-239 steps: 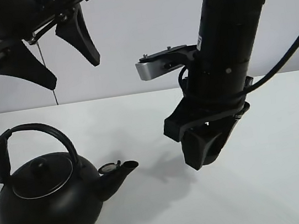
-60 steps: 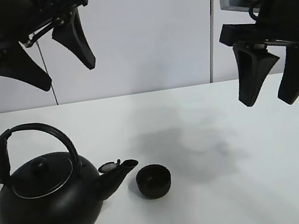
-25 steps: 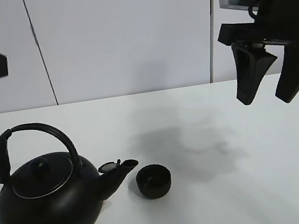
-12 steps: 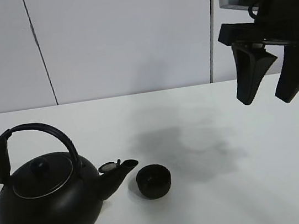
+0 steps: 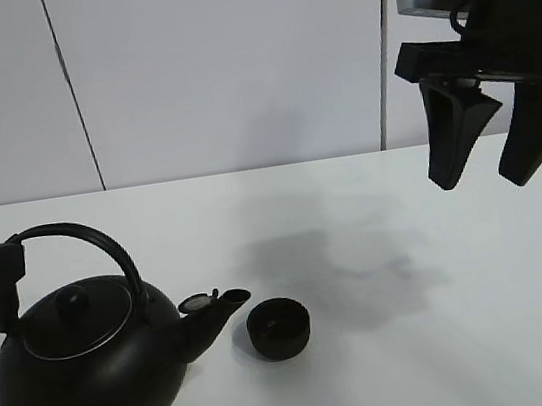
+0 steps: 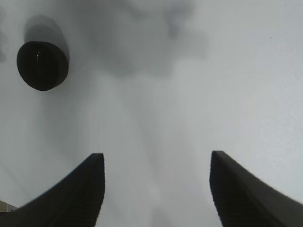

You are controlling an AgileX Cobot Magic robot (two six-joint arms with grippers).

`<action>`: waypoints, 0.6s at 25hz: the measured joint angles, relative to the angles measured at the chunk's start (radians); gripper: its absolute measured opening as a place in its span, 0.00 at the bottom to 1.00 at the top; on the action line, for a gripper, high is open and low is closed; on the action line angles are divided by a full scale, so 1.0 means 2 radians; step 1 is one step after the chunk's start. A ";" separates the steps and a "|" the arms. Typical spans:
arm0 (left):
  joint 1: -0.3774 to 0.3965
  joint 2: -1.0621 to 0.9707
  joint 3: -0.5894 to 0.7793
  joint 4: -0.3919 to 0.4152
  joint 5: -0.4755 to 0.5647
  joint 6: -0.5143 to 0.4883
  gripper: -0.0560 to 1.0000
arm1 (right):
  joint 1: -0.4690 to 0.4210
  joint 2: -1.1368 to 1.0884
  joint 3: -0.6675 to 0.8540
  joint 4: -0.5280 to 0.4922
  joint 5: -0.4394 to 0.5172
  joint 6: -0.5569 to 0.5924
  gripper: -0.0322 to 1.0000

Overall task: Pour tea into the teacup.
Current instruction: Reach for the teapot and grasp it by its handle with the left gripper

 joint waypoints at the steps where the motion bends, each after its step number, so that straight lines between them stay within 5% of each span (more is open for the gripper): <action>1: 0.000 0.016 0.000 0.002 -0.014 -0.004 0.54 | 0.000 0.000 0.000 0.000 0.000 0.000 0.46; 11: 0.000 0.158 -0.001 0.006 -0.178 -0.049 0.54 | 0.000 0.000 0.000 0.000 -0.002 0.000 0.46; 15: 0.000 0.200 -0.004 0.006 -0.195 -0.060 0.53 | 0.000 0.000 0.000 0.000 -0.003 0.000 0.46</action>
